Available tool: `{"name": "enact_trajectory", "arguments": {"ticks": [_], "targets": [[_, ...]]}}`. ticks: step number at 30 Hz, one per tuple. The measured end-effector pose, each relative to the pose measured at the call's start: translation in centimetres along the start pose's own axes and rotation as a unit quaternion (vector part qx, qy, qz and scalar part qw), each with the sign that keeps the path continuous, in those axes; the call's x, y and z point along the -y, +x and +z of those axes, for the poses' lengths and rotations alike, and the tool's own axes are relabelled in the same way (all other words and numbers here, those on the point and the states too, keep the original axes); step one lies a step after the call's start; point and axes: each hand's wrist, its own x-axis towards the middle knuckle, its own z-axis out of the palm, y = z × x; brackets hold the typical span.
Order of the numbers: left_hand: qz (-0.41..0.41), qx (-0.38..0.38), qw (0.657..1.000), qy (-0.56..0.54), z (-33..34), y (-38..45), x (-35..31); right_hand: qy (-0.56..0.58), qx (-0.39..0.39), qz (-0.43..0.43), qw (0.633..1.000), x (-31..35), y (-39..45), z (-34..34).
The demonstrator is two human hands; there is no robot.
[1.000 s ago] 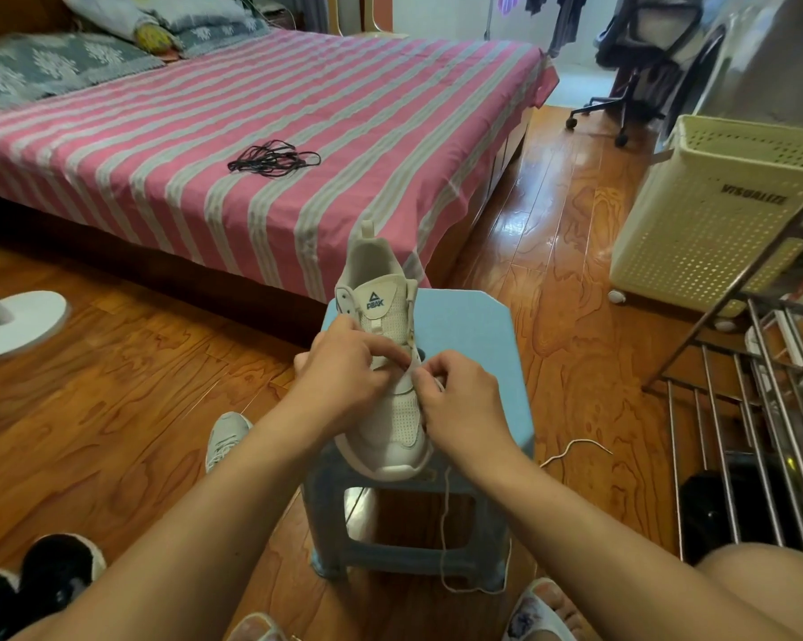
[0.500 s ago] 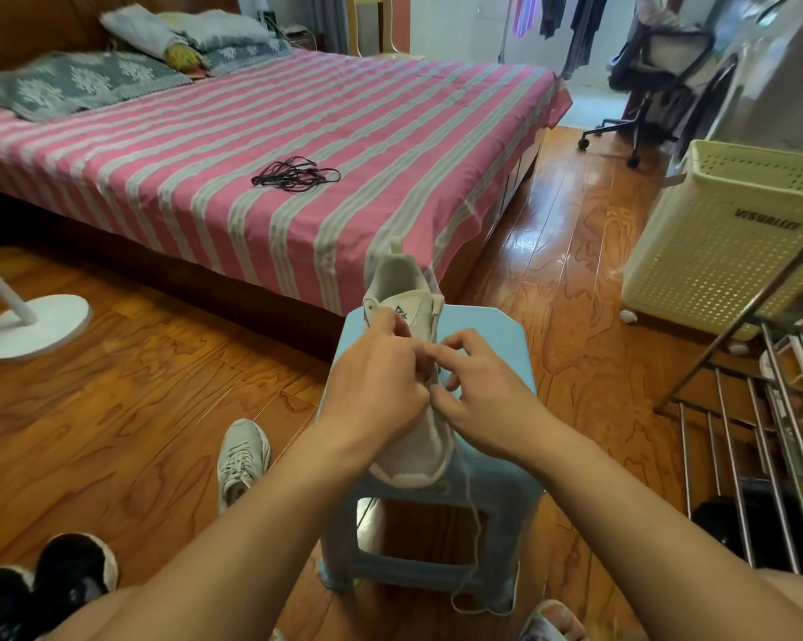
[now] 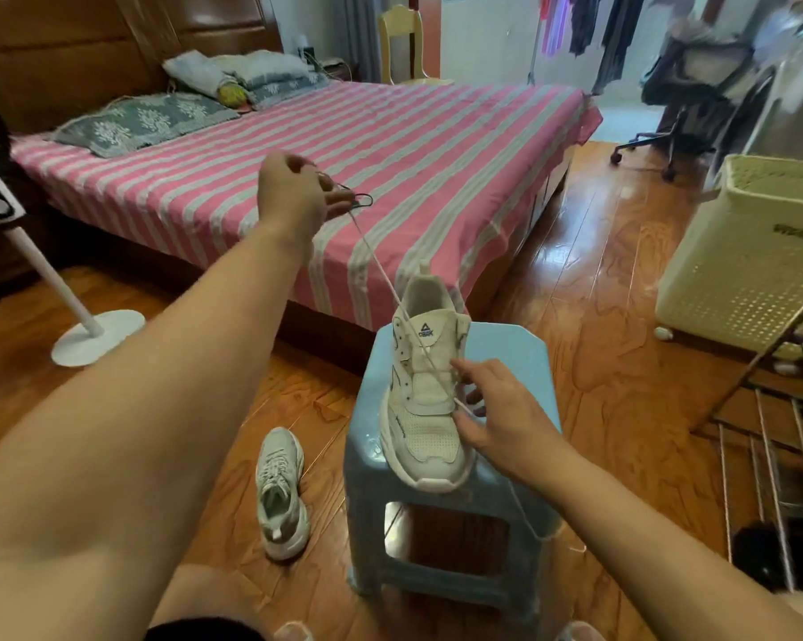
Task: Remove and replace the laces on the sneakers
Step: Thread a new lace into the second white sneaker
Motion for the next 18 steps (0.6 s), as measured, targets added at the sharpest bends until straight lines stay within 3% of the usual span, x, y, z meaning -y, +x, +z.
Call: {"name": "enact_trajectory", "arguments": {"ticks": [2,4,6,8,10,11,13,14,16,17,18], "targets": [[-0.028,0.169,0.983,0.069,0.9,-2.5,0.2,0.036,-0.033,0.072,0.996,0.7,-0.6,0.5],[-0.027,0.305,0.941,0.145,1.8,-7.9,1.4,0.037,-0.03,0.158,0.986,1.1,-0.7,0.8],[-0.02,0.318,0.93,0.183,1.7,-13.7,3.2,0.041,0.023,0.225,0.973,1.0,-0.5,0.1],[-0.083,0.339,0.909,0.227,0.4,-18.1,5.2,0.127,0.111,0.291,0.942,2.1,-0.9,-2.4],[-0.177,0.405,0.869,0.221,-0.8,-21.3,7.0,0.324,0.184,0.338,0.864,4.1,-2.0,-5.0],[-0.193,0.42,0.866,0.19,-0.9,-22.4,7.6,0.445,0.195,0.343,0.804,5.1,-2.6,-6.1],[-0.223,0.432,0.873,0.042,-0.5,-24.5,8.9,0.627,0.164,0.34,0.682,6.3,-3.1,-6.9],[-0.254,0.446,0.858,-0.012,-0.2,-25.3,9.3,0.659,0.149,0.343,0.652,6.2,-3.0,-6.8],[-0.258,0.521,0.813,0.033,-1.1,-25.5,9.8,0.662,0.109,0.368,0.644,5.1,-2.0,-6.4],[-0.223,0.561,0.789,0.114,-2.2,-25.0,9.8,0.636,0.08,0.394,0.659,3.9,-1.3,-6.4],[-0.185,0.584,0.766,0.197,-3.5,-24.1,9.8,0.572,0.044,0.414,0.707,2.6,-0.6,-6.5]]}}
